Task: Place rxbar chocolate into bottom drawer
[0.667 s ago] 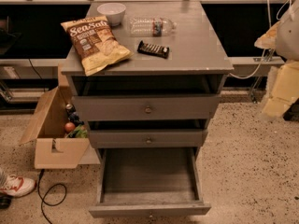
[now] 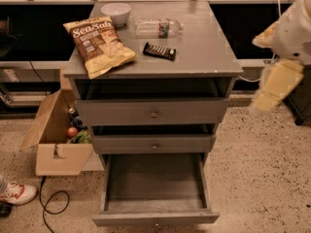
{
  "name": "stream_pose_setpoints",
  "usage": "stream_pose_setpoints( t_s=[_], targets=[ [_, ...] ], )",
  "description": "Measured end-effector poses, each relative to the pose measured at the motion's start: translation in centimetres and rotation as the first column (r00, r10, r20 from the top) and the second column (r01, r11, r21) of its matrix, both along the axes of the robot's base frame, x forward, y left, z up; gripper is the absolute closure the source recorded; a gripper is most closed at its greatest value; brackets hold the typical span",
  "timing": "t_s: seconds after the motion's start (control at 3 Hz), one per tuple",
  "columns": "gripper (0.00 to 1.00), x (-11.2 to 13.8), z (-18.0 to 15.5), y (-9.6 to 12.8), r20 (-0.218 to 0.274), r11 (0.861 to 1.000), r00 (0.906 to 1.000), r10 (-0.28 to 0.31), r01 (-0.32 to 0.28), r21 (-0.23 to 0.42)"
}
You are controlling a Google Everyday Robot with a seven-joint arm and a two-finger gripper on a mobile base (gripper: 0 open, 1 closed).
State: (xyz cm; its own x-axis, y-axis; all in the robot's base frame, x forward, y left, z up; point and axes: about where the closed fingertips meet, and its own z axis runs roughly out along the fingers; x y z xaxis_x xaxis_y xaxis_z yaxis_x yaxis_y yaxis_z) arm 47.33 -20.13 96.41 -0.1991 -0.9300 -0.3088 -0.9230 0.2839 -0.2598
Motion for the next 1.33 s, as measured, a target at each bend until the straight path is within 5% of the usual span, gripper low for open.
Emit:
stream_pose_setpoints(
  t_s=[0.33,0.67,1.0,1.33],
  targets=[
    [0.00,9.8,-1.5,3.7,0.108,0.978,0.9920,0.066,-0.086,0.193],
    [0.00,15.7,-1.9,5.7,0.188,0.941,0.9791,0.076,-0.133,0.312],
    [0.00,15.7,-1.9,5.7,0.188,0.941,0.9792,0.076,-0.133,0.312],
    [0.00,18.6,-3.0,7.6,0.202,0.925,0.9766,0.073,-0.142,0.353]
  ],
)
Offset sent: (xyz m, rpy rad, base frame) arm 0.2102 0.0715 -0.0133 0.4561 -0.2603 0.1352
